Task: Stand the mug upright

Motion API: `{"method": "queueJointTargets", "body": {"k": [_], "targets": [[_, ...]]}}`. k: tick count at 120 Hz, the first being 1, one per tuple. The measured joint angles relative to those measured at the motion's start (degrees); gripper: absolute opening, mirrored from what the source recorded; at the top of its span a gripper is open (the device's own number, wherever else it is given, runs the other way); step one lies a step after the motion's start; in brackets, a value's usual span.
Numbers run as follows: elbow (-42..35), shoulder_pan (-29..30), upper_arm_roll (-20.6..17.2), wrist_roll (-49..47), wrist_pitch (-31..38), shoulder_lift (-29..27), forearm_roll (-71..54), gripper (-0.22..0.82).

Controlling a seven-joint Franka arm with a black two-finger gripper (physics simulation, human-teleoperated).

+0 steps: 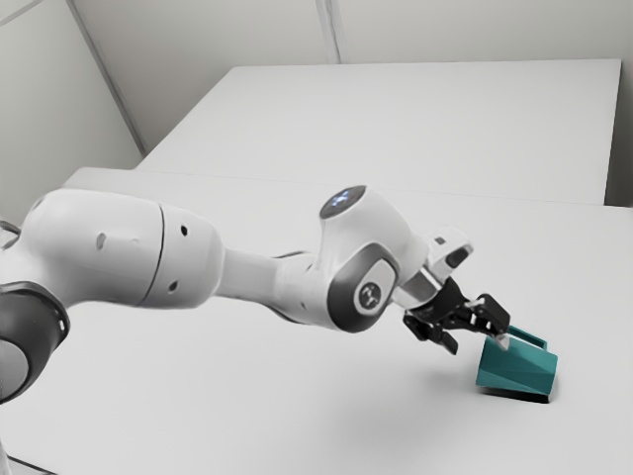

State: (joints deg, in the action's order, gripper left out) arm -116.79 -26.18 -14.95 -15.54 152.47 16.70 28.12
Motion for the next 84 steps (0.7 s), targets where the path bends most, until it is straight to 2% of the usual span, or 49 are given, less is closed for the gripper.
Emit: {"method": "queueJointTargets", "body": {"k": [47, 84], "targets": [[5.15, -0.18, -1.01, -0.94, 3.22, 6.65, -0.17, 0.56], [7.66, -0.73, -1.66, -1.17, 4.67, 8.54, -0.37, 0.53]]}}
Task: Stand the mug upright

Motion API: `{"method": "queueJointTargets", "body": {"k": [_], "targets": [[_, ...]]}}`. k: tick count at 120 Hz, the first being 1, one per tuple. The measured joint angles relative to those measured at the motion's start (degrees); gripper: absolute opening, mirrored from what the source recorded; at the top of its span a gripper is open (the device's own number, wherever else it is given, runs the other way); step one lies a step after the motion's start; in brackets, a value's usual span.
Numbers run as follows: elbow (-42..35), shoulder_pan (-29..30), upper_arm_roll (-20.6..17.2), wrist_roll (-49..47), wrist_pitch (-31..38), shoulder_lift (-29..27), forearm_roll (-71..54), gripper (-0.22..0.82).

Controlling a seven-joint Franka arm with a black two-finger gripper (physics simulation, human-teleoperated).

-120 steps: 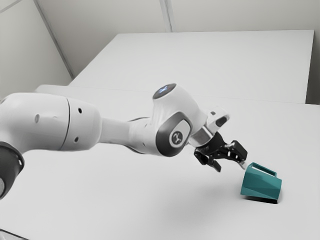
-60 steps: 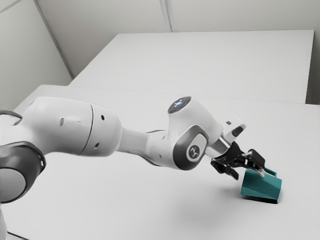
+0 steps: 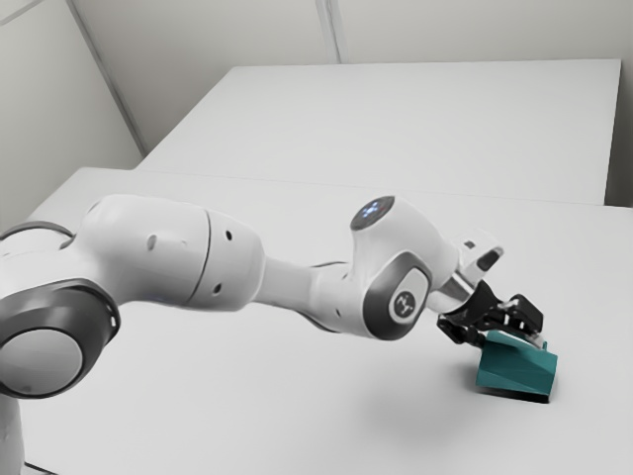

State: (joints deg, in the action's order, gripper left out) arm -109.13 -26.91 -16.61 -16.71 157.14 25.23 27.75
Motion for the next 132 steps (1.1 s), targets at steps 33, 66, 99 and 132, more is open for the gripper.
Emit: {"method": "queueJointTargets", "body": {"k": [33, 66, 99, 132], "targets": [[0.76, -0.34, -0.25, -0.31, 0.97, 0.57, 0.29, 0.45], [3.15, -0.74, -0.77, -0.48, 2.03, 0.55, -0.18, 0.29], [4.66, -0.82, -0.79, -0.59, 1.93, 0.48, -0.83, -0.04], [5.5, -0.87, -0.77, -0.87, 1.63, 0.25, -2.15, -0.15]]}}
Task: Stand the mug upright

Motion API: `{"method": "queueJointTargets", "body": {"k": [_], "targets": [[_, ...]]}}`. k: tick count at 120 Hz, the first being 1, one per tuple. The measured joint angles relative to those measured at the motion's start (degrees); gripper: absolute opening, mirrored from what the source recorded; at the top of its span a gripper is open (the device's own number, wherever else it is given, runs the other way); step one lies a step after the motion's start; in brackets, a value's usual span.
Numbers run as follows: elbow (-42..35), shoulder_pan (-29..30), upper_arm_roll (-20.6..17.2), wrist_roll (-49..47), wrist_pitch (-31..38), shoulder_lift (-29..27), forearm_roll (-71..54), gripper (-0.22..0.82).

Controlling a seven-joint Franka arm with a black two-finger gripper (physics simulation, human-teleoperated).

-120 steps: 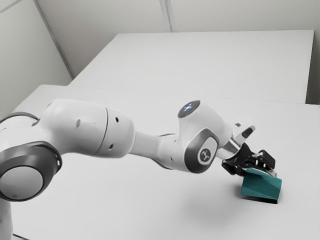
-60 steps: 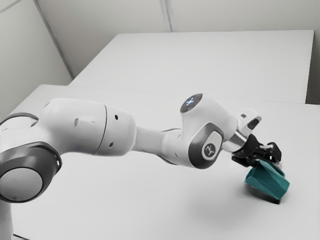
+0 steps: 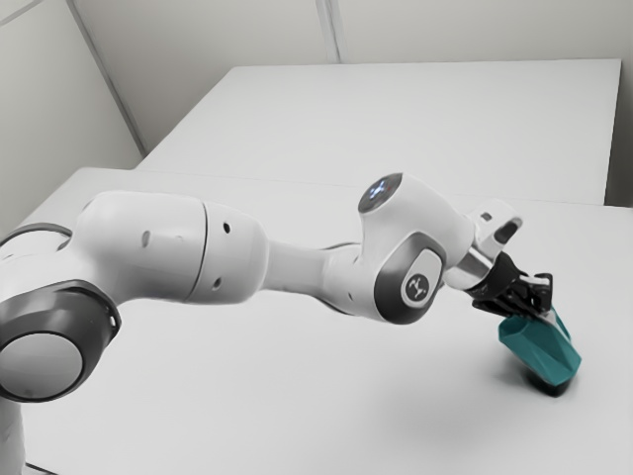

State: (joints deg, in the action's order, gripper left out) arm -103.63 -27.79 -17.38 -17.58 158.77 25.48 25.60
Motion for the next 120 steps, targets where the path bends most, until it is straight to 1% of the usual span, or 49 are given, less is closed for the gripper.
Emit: {"method": "queueJointTargets", "body": {"k": [12, 20, 36, 43, 50, 71, 87, 102, 120], "targets": [[0.12, 0.0, 0.12, -0.18, -0.18, -0.46, -1.13, -0.17], [0.03, -0.03, 0.87, -0.31, -1.73, -2.13, -1.59, -0.17], [-0.49, 0.25, 3.95, -0.71, -8.17, -6.12, -2.14, -0.18], [-1.17, 1.04, 4.55, -1.03, -11.71, -8.05, -2.34, -0.18], [-3.4, 2.4, 4.75, -1.44, -15.35, -10.88, -2.53, -0.18], [-7.9, 9.53, 4.67, -2.74, -27.73, -18.4, -5.8, -0.18], [-10.76, 16.13, 3.92, -3.47, -36.06, -22.18, -10.12, -0.18], [-12.48, 22.3, 3.63, -3.79, -41.07, -23.83, -15.26, -0.18], [-12.76, 29.47, 2.73, -3.91, -44.5, -24.51, -22.18, -0.18]]}}
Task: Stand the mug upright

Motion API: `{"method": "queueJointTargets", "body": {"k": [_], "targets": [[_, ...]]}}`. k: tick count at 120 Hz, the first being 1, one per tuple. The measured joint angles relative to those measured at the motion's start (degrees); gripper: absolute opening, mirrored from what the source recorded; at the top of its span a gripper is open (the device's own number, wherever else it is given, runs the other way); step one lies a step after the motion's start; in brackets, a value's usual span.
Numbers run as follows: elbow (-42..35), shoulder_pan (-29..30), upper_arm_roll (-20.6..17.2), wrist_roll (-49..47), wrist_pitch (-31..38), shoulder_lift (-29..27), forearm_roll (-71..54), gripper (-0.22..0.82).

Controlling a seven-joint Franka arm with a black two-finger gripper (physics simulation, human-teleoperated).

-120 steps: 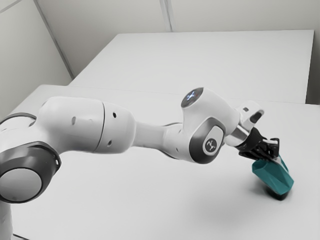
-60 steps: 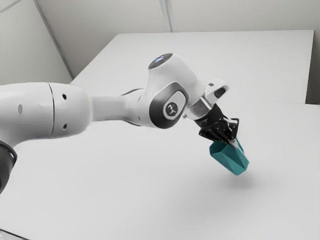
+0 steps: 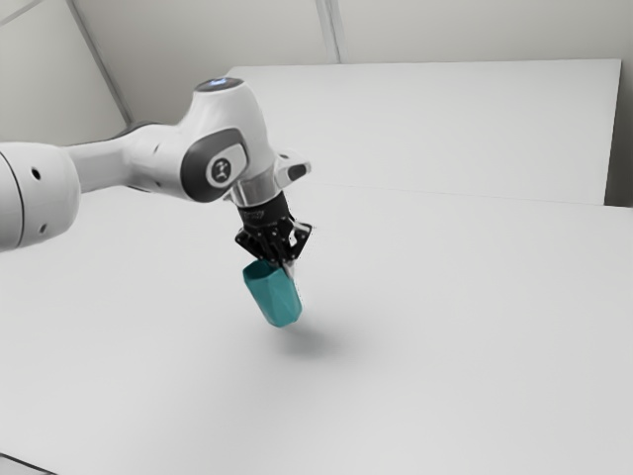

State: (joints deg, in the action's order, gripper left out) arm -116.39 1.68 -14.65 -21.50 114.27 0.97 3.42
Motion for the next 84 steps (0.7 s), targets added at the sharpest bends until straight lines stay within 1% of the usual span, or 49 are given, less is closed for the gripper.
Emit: {"method": "queueJointTargets", "body": {"k": [20, 34, 43, 62, 84], "targets": [[-0.81, 5.79, -0.13, -0.07, -1.16, 0.19, -5.74, -0.18], [-0.84, 7.76, -0.12, -0.09, -1.18, 1.08, -8.9, -0.18], [-0.61, 6.71, -0.1, -0.12, -1.01, 2.24, -10.19, -0.18], [-0.04, 0.47, -0.14, -0.18, -0.19, 4.47, -11.31, -0.18], [-0.43, 1.18, -0.13, -0.26, 0.38, 4.15, -11.64, -0.18]]}}
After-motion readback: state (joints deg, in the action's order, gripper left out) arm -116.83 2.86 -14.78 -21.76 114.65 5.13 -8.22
